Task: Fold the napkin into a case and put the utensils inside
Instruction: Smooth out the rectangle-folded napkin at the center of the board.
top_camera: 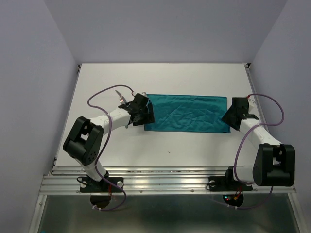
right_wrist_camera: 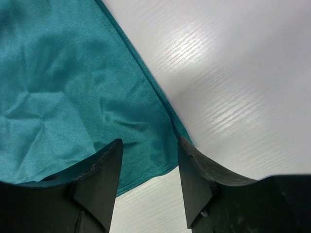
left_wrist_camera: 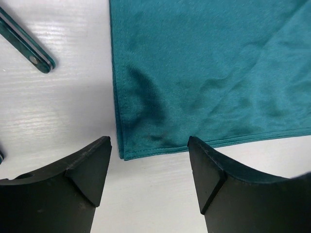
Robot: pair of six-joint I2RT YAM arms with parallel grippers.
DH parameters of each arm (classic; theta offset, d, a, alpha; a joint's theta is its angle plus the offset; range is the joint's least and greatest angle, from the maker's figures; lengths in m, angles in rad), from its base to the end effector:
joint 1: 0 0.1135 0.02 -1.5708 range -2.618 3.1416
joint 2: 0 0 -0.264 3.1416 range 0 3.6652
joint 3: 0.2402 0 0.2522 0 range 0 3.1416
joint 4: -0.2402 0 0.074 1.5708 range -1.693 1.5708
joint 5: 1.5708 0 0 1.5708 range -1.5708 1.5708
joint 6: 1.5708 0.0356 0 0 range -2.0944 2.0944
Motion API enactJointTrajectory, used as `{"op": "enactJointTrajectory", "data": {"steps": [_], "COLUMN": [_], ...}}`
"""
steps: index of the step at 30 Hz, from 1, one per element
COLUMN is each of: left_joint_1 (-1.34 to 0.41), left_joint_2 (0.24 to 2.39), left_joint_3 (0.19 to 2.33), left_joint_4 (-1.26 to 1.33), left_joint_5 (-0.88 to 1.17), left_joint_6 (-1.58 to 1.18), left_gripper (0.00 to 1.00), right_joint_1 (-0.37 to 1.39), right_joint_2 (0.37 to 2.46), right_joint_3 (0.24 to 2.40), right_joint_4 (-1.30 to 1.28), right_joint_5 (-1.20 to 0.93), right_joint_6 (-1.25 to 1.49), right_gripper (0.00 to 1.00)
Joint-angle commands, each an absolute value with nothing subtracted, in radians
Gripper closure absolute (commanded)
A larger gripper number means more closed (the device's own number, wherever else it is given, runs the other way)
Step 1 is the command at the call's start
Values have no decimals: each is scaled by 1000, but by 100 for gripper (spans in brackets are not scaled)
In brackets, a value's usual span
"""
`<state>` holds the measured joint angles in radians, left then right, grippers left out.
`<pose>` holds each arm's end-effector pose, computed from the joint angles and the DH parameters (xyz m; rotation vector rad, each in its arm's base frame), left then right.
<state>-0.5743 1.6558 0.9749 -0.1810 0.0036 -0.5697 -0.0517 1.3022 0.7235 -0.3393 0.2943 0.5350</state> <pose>0.2870 -0.1858 0.1858 0.0074 2.5008 -0.5048 0.2526 -0.0234 0.1984 0.8219 2.2979 -0.1533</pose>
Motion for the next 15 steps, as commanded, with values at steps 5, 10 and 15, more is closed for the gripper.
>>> {"op": "enactJointTrajectory", "data": {"steps": [5,10,15], "left_joint_1": [-581,-589,-589], "left_joint_2": [1624,1687,1749], "left_joint_3": [1075,1121,1129], "left_joint_4": [-204,-184,-144], "left_joint_5": [-23,-11,47], "left_joint_6": [-545,-540,-549], "left_gripper": [28,32,33], "right_joint_1": [-34,-25,-25], "right_joint_2": [1288,1351,1387], "right_joint_3": [770,787,762], "right_joint_4": [-319,-324,-328], "right_joint_5": [199,178,244], "right_joint_6": [526,548,565], "right_gripper": [64,73,71]}}
